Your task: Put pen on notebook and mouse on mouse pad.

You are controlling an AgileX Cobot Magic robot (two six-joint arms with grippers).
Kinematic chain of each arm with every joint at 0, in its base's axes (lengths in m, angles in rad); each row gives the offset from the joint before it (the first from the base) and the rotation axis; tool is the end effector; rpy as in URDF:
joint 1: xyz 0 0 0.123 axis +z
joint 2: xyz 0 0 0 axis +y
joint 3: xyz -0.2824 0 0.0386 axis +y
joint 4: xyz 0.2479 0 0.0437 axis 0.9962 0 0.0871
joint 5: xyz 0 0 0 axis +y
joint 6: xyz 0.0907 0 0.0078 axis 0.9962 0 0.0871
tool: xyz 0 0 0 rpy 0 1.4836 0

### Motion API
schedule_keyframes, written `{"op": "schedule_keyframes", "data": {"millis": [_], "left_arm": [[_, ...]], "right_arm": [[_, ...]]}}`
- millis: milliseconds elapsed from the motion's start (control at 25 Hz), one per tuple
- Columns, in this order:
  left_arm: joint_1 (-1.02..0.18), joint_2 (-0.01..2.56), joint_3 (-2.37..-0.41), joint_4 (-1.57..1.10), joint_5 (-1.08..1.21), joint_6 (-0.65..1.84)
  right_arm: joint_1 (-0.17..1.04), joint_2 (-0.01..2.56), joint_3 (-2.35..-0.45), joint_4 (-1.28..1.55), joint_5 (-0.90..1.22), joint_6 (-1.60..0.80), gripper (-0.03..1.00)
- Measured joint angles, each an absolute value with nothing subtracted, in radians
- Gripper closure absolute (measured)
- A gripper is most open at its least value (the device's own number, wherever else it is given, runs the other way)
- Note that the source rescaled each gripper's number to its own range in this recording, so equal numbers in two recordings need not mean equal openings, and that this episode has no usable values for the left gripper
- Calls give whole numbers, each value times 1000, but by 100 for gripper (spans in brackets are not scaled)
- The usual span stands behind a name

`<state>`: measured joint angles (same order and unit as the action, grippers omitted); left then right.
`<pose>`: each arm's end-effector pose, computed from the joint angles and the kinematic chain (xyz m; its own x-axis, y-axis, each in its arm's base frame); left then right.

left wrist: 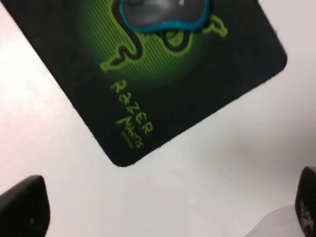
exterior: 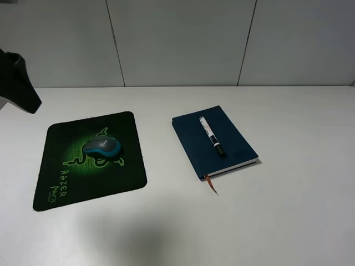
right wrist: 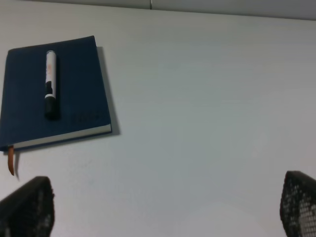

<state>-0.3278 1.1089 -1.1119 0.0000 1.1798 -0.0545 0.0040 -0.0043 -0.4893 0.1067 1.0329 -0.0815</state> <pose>0.1879 -0.0639 0.3567 -0.8555 0.2334 -0.4621 0.2758 0.9609 -0.0252 -0.0034 0.0083 0.2768 -0.4321 -0.0283 -0.9014 -0.0979 0.9951 0.0157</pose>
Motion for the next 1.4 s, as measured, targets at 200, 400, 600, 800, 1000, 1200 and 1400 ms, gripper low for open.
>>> {"op": "schedule_keyframes", "data": {"millis": [200,400,600,800,1000,1200,1400], "left_arm": [[-328,907,-1018,-16,1182,-73],[-328,691,-905,-44,1183,-75],[-328,506,-809,-45,1182,-74],[-328,370,-723,-37,1182,-73],[-285,280,-651,0,1181,-58],[-194,196,-587,0,1130,48],[-98,113,-518,0,1047,112]], "right_arm": [[4,-4,-489,107,1033,-81,-3],[4,-4,-489,107,1033,-81,-3],[4,-4,-489,107,1033,-81,-3],[4,-4,-489,107,1033,-81,-3],[4,-4,-489,107,1033,-81,-3],[4,-4,-489,107,1033,-81,-3],[4,-4,-489,107,1033,-81,-3]]}}
